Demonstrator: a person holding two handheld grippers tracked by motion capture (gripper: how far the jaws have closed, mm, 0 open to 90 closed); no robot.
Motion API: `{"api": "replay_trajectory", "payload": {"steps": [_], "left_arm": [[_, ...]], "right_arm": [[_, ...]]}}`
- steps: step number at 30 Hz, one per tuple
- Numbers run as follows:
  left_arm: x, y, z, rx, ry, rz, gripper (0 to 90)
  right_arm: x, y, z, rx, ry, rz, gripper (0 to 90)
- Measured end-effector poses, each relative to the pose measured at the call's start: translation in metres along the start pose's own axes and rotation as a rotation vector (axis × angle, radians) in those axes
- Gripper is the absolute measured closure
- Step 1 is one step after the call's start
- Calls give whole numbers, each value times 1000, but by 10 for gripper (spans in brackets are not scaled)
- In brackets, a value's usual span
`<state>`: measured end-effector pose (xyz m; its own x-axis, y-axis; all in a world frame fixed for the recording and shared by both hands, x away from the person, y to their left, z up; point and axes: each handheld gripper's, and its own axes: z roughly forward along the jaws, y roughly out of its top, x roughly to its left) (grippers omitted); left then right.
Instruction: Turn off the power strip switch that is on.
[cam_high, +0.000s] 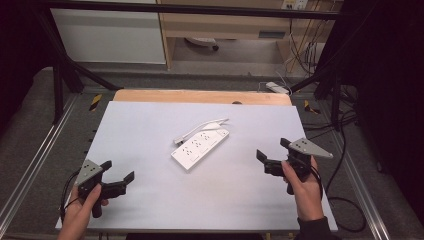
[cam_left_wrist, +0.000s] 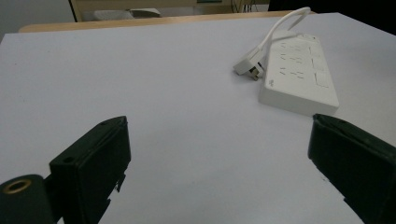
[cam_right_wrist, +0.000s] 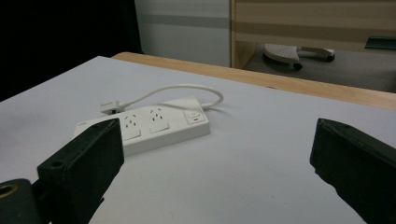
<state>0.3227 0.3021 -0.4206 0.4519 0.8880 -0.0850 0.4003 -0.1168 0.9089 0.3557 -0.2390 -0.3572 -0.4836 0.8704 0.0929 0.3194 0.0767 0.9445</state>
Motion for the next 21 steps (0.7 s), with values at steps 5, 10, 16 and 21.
{"api": "replay_trajectory", "payload": {"steps": [5, 10, 16, 21], "left_arm": [[-1, 0, 0, -1, -2, 2, 57], [0, 0, 0, 1, 0, 2, 56], [0, 0, 0, -1, 0, 3, 56], [0, 0, 0, -1, 8, -1, 56]], "right_arm": [[-4, -5, -7, -12, -12, 5, 30], [-11, -12, -13, -16, -30, 4, 30], [-18, -21, -22, -26, -52, 9, 30], [-23, -30, -28, -29, -67, 6, 27]]}}
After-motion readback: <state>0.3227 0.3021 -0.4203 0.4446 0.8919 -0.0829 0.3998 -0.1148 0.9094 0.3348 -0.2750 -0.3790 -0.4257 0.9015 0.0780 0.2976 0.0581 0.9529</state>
